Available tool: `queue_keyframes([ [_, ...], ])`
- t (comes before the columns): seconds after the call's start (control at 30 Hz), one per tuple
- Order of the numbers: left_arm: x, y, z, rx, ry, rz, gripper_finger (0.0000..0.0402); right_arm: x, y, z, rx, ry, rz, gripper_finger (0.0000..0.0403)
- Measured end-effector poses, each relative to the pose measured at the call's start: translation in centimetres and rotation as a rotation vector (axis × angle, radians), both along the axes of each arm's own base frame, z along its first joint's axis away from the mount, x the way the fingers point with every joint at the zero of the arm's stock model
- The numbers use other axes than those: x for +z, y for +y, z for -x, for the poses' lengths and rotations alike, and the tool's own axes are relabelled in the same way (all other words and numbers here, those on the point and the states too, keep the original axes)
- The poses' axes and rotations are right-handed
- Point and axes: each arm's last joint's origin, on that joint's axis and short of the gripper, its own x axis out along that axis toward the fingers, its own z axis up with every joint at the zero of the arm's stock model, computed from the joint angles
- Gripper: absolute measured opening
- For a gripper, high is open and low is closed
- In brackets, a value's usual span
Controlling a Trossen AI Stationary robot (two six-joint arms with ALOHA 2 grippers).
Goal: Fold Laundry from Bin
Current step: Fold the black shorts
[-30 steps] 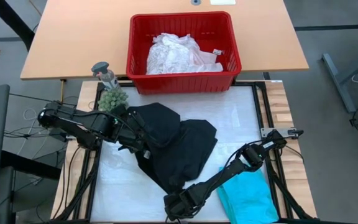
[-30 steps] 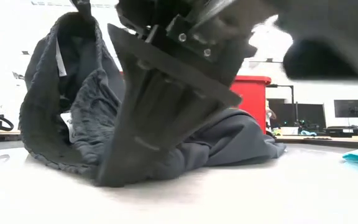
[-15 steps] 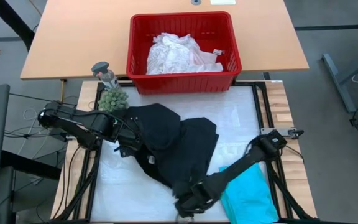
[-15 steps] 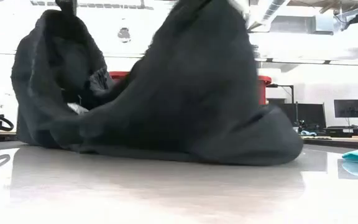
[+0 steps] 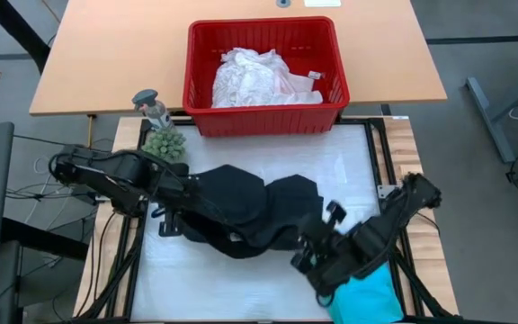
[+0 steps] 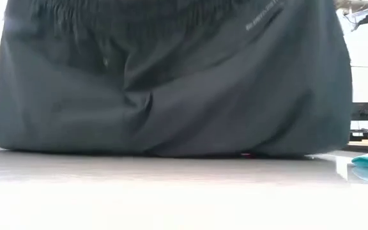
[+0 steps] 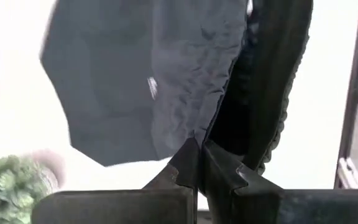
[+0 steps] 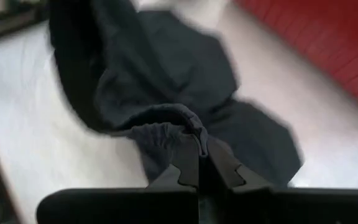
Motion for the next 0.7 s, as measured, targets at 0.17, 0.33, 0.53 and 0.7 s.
queue_keyframes([
  [0.17, 3.9, 0.7, 0.8, 0.065, -0.183, -0.047, 0.0, 1.2, -4.0, -1.1, -0.143, -0.066, 0.027, 0.0027],
  [0.33, 6.4, 2.4, 2.0, 0.215, -0.353, -0.326, 0.0, 2.4, -9.5, -2.1, -0.292, -0.1, 0.11, 0.0027],
  [0.53, 7.6, 5.7, 2.9, 0.446, -0.399, -0.689, 0.0, 4.6, -16.5, -1.0, -0.414, -0.053, 0.25, 0.0027],
  [0.7, 7.5, 8.2, 2.8, 0.488, -0.308, -0.771, 0.0, 6.5, -20.9, 1.4, -0.45, 0.032, 0.321, 0.0027],
])
